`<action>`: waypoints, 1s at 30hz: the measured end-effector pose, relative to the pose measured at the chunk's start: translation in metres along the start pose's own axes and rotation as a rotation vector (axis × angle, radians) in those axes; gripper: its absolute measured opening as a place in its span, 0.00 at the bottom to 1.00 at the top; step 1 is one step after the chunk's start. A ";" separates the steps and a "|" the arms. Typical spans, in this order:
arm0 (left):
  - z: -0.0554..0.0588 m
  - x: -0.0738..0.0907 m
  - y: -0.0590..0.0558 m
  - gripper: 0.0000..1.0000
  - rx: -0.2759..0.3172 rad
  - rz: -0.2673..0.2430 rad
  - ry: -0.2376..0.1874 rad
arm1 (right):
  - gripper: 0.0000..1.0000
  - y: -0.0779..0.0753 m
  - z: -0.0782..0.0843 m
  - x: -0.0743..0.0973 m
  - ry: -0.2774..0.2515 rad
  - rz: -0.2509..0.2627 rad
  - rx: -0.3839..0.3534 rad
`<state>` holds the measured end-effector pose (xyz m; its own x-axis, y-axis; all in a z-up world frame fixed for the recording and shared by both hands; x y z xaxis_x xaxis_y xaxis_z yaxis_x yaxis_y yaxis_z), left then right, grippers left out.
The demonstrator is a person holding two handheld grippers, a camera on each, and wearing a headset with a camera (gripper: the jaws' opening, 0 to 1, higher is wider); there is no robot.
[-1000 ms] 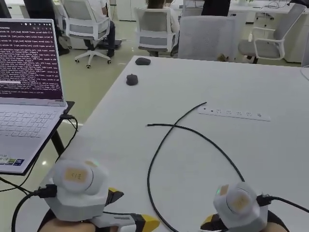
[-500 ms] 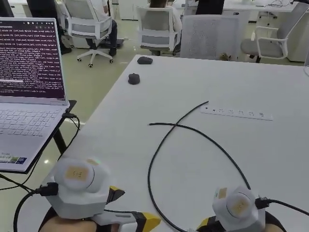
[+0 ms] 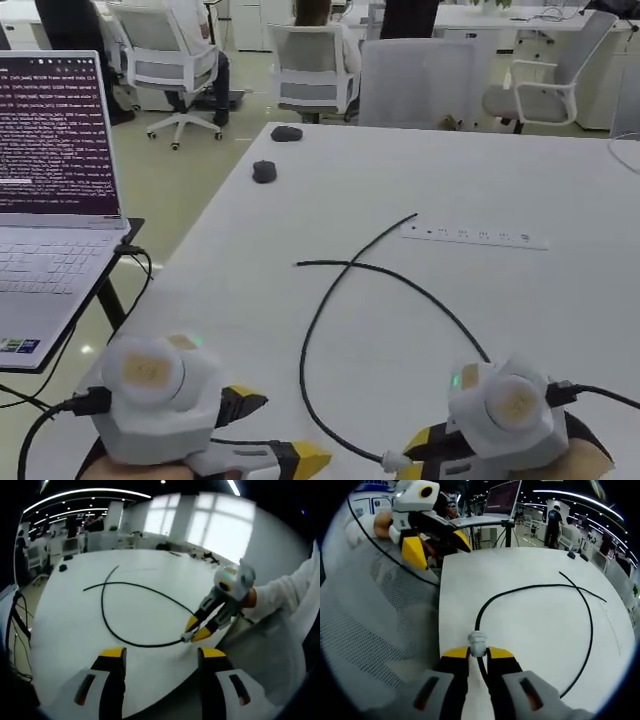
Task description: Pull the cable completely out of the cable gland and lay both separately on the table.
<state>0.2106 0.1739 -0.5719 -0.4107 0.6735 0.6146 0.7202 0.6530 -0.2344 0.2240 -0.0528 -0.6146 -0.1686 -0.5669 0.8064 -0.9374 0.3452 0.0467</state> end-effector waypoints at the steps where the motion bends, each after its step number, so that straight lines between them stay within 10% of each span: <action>1: -0.002 0.000 -0.002 0.55 -0.021 0.014 -0.021 | 0.11 0.001 -0.003 0.006 -0.011 0.002 0.006; 17: -0.050 -0.010 -0.043 0.41 -0.333 0.270 -0.157 | 0.11 0.024 -0.049 0.097 -0.139 0.104 0.257; 23: -0.068 -0.007 -0.054 0.22 -0.323 0.360 -0.222 | 0.11 0.033 -0.052 0.119 -0.148 0.125 0.345; 30: -0.079 0.001 -0.064 0.24 -0.327 0.463 -0.252 | 0.11 0.038 -0.055 0.132 -0.161 0.160 0.393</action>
Point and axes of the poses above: the centre of the closed fingertips' face, and the gripper's own axes: x roughly backward along the fingers, y roughly to its left, z roughly out of its underside, the point moved 10 cm from there along x, roughly backward along the fingers, and after that the axes turned 7 degrees about y, right-handed, at the moved point
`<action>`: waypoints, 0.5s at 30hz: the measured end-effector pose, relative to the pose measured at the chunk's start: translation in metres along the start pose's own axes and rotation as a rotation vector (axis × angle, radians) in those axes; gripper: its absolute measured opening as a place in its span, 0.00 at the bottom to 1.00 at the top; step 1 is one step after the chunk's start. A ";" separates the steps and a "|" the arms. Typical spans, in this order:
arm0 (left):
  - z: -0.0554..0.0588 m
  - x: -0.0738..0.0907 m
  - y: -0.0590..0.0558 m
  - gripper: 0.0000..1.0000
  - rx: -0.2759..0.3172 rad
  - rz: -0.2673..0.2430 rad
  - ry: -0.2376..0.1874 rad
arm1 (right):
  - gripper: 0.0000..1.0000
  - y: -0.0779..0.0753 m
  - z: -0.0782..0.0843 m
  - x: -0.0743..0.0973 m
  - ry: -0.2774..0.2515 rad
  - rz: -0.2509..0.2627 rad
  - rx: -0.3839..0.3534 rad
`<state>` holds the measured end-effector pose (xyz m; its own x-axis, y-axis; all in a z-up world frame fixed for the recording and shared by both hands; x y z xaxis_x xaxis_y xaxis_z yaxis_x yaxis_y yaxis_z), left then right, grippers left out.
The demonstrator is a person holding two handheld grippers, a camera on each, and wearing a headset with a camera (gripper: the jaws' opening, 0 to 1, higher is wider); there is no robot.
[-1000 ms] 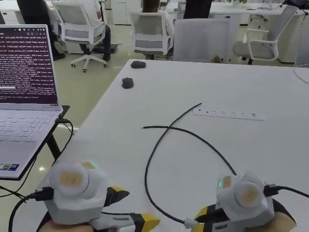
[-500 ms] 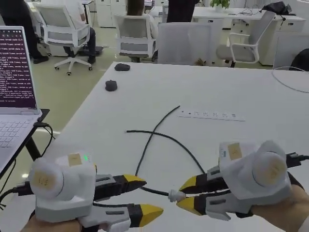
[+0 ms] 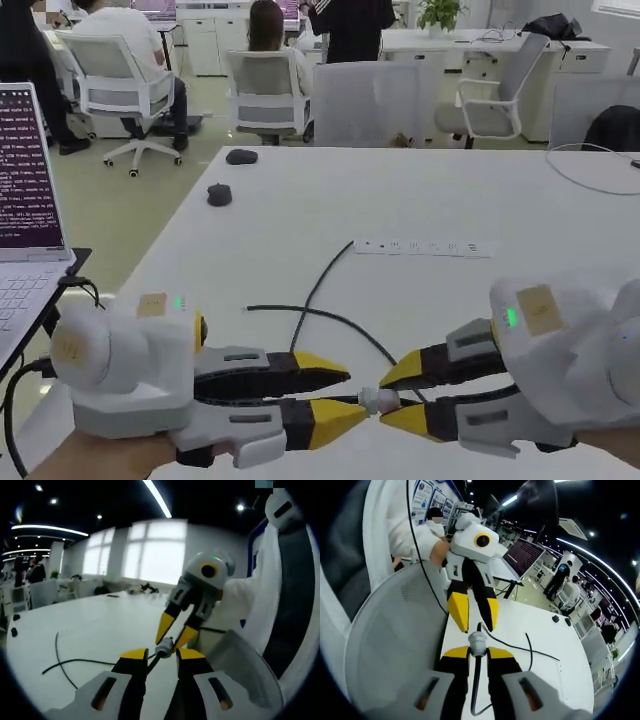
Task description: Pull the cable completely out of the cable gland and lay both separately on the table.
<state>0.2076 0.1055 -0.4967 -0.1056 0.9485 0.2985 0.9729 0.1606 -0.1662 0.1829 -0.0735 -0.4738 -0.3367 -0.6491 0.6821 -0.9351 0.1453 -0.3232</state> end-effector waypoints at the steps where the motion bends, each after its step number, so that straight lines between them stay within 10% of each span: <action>1: -0.003 0.000 -0.002 0.25 0.001 0.015 -0.009 | 0.11 0.000 -0.002 0.002 -0.005 0.004 0.006; 5: -0.008 -0.002 -0.004 0.20 -0.007 0.027 -0.024 | 0.11 0.000 -0.008 0.008 -0.041 0.011 0.033; 8: -0.013 0.000 0.001 0.08 0.029 0.044 -0.161 | 0.10 0.000 -0.009 0.013 -0.074 -0.001 0.042; 10: -0.012 0.000 -0.002 0.02 0.041 0.080 -0.143 | 0.10 -0.001 -0.008 0.016 -0.090 0.034 0.058; 12: -0.015 -0.003 -0.005 0.05 -0.071 0.058 -0.143 | 0.10 -0.003 -0.007 0.019 -0.093 0.023 0.040; 15: -0.014 -0.003 -0.001 0.23 -0.018 0.012 -0.126 | 0.10 -0.002 -0.008 0.023 -0.113 0.033 0.051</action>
Point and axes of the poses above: the centre of the closed fingertips' face, and the gripper's own axes: x roughly backward along the fingers, y roughly to its left, z roughly out of its underside, the point moved 10 cm from there along x, roughly backward along the fingers, and after that the axes turned 7 degrees about y, right-handed, at the moved point
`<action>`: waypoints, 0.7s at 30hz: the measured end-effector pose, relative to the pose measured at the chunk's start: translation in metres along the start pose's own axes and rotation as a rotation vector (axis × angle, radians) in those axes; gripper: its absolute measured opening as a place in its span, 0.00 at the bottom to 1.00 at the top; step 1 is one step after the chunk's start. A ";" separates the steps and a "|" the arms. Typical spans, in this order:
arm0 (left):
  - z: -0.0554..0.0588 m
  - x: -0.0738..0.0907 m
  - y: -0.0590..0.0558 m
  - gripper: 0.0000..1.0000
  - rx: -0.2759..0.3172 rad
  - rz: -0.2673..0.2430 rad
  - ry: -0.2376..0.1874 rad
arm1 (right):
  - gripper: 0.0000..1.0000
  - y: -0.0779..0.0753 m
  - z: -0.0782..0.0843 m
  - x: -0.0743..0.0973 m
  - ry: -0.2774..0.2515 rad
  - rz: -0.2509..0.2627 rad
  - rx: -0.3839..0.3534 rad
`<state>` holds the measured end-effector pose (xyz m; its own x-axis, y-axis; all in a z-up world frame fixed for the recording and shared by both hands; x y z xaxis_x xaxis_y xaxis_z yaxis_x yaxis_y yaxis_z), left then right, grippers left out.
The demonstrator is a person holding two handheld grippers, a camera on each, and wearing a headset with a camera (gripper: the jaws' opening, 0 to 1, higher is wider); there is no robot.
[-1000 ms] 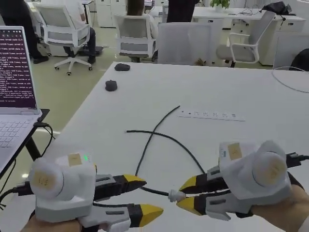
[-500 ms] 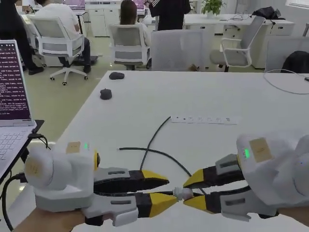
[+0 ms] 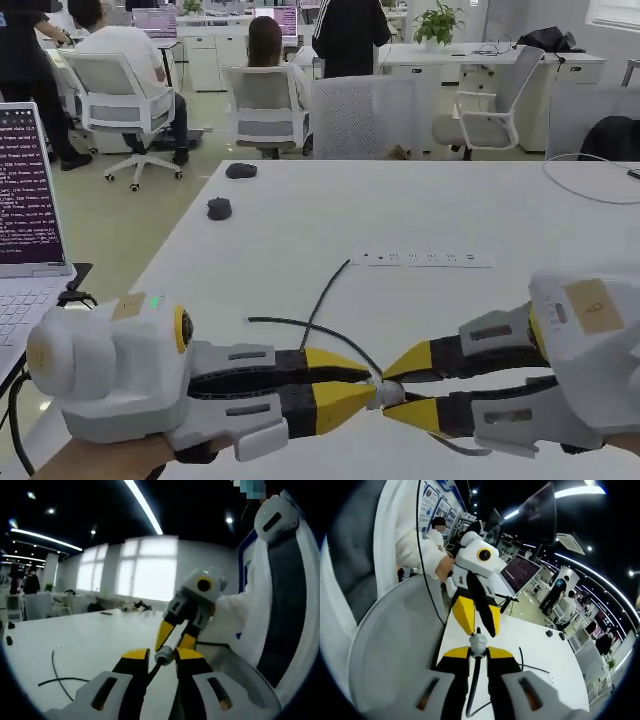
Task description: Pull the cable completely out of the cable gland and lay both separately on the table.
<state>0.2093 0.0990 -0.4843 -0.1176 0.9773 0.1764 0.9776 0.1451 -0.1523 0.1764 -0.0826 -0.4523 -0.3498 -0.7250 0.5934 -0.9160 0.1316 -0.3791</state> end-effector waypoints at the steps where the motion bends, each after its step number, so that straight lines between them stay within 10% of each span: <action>1: 0.002 -0.001 0.001 0.31 0.002 0.007 0.010 | 0.10 0.000 -0.001 0.001 -0.003 0.005 0.004; 14: -0.002 -0.003 -0.003 0.16 0.098 0.098 -0.017 | 0.11 0.002 -0.011 0.005 -0.037 0.039 0.113; 18: -0.002 -0.001 -0.005 0.15 0.076 0.100 -0.040 | 0.12 -0.003 -0.005 0.005 -0.111 -0.034 -0.035; 21: -0.006 0.003 -0.006 0.15 0.043 0.093 -0.066 | 0.20 -0.007 0.005 0.007 -0.217 -0.128 -0.280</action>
Point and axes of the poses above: the centre of the closed fingertips' face, and the gripper's own axes: x roughly backward along the fingers, y roughly to its left, z roughly out of its underside, the point moved 10 cm from there along x, roughly backward along the fingers, and after that the axes turned 7 degrees about y, right-handed, at the moved point
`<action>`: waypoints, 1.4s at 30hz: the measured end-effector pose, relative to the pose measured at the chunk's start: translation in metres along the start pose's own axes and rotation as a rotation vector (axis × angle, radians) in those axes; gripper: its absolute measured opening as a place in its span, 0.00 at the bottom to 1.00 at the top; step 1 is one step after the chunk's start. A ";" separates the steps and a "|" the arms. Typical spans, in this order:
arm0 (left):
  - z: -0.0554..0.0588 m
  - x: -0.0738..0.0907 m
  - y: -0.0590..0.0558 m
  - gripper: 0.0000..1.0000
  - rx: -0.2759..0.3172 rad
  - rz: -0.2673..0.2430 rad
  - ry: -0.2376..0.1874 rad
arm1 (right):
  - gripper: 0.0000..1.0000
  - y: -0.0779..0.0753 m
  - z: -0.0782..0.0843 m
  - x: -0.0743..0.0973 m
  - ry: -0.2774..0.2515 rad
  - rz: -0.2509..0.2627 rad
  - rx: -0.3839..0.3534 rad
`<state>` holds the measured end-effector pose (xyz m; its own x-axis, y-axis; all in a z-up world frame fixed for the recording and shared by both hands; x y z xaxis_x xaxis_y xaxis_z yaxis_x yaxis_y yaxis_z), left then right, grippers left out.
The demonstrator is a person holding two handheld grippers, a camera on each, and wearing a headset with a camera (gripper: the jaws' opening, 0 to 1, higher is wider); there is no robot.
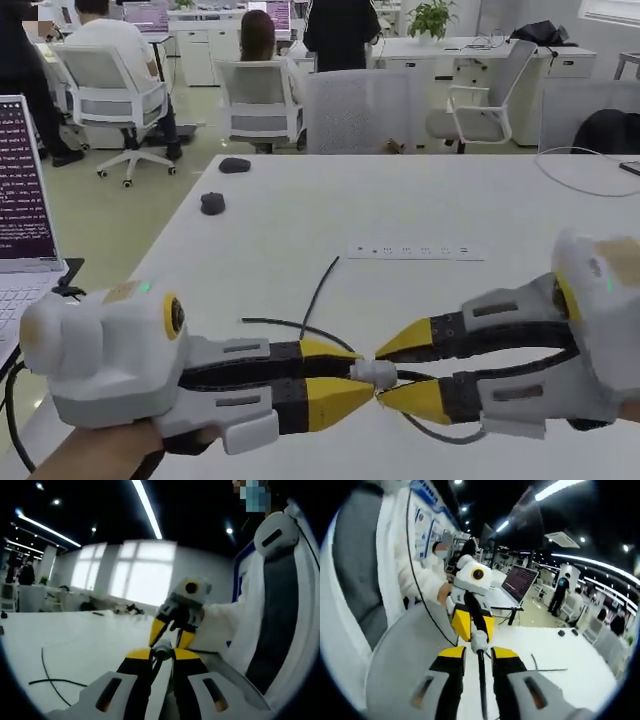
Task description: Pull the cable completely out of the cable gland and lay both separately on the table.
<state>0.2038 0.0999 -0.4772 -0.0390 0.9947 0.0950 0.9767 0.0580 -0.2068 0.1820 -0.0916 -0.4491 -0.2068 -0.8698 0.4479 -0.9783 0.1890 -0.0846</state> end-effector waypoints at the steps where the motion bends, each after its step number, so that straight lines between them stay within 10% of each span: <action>1: -0.003 0.002 0.000 0.15 -0.018 -0.008 -0.015 | 0.22 -0.003 0.005 0.002 -0.047 -0.041 -0.106; 5: -0.006 0.004 -0.003 0.15 -0.071 -0.005 -0.024 | 0.17 -0.006 0.014 0.006 -0.179 -0.108 -0.321; 15: -0.009 -0.001 -0.006 0.15 -0.110 0.003 -0.014 | 0.12 -0.003 0.016 0.006 -0.278 -0.167 -0.429; 29: -0.011 0.000 -0.006 0.15 -0.108 0.003 0.012 | 0.11 0.000 0.009 0.003 -0.217 -0.190 -0.404; 42: -0.014 0.002 -0.003 0.14 0.088 0.023 -0.040 | 0.09 -0.001 -0.003 0.009 -0.170 -0.129 -0.178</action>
<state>0.2037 0.1006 -0.4626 -0.0263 0.9984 0.0508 0.9552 0.0401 -0.2932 0.1808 -0.0985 -0.4421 -0.0947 -0.9531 0.2874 -0.9824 0.1362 0.1281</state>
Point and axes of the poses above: the centre of the closed fingertips' face, and the gripper's own axes: x roughly backward along the fingers, y roughly to its left, z roughly out of its underside, the point moved 10 cm from there along x, roughly backward along the fingers, and after that the axes turned 7 degrees about y, right-handed, at the moved point
